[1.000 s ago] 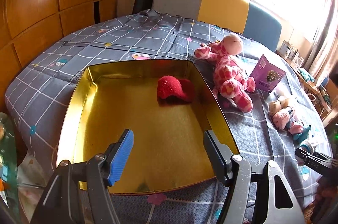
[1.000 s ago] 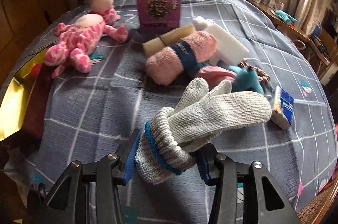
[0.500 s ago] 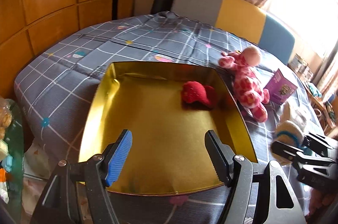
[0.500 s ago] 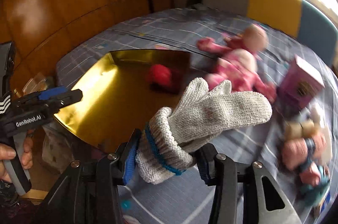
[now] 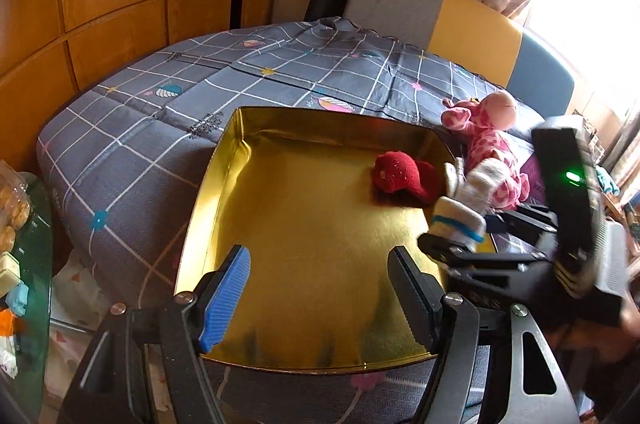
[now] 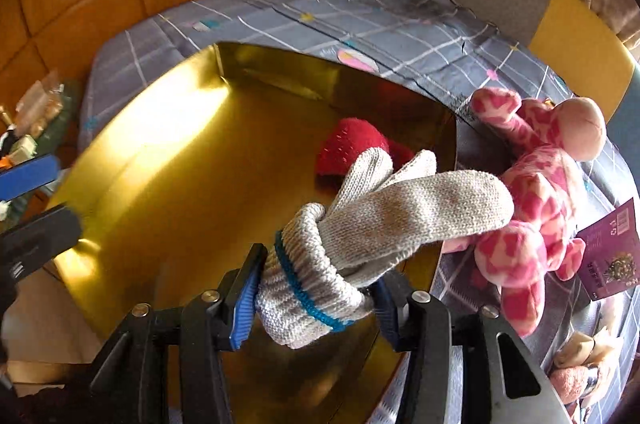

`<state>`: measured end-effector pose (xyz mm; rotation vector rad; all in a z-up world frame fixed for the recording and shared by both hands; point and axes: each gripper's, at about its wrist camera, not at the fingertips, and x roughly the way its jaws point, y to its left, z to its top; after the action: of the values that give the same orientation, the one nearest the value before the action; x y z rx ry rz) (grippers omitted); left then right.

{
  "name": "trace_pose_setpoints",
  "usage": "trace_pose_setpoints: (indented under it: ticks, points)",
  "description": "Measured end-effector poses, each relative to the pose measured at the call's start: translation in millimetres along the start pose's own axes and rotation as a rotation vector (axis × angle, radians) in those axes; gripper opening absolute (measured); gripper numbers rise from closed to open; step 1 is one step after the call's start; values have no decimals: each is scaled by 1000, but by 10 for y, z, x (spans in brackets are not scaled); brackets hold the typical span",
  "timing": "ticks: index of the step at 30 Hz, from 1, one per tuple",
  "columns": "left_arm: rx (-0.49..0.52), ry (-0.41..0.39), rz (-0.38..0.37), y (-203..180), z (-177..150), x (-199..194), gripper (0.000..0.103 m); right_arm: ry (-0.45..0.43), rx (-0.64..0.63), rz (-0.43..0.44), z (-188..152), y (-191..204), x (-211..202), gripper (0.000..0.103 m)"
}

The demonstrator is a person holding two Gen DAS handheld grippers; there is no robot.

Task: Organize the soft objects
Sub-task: 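Carry the white knit glove into the gold box and open the right tool, then grasp the beige mesh sponge with the left tool while the right tool approaches the wrapped item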

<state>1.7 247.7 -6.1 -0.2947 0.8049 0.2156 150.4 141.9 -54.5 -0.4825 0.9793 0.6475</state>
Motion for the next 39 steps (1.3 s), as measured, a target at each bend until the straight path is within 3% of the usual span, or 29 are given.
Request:
trace_pose_setpoints:
  ticks: [9, 22, 39]
  points:
    - [5, 5, -3, -13, -22, 11, 72, 19, 70, -12, -78, -159, 137, 53]
    - [27, -19, -4, -96, -30, -88, 74, -95, 149, -11, -149, -235, -240, 54]
    - [90, -23, -16, -336, -83, -182, 77, -219, 273, -78, -549, -499, -797, 54]
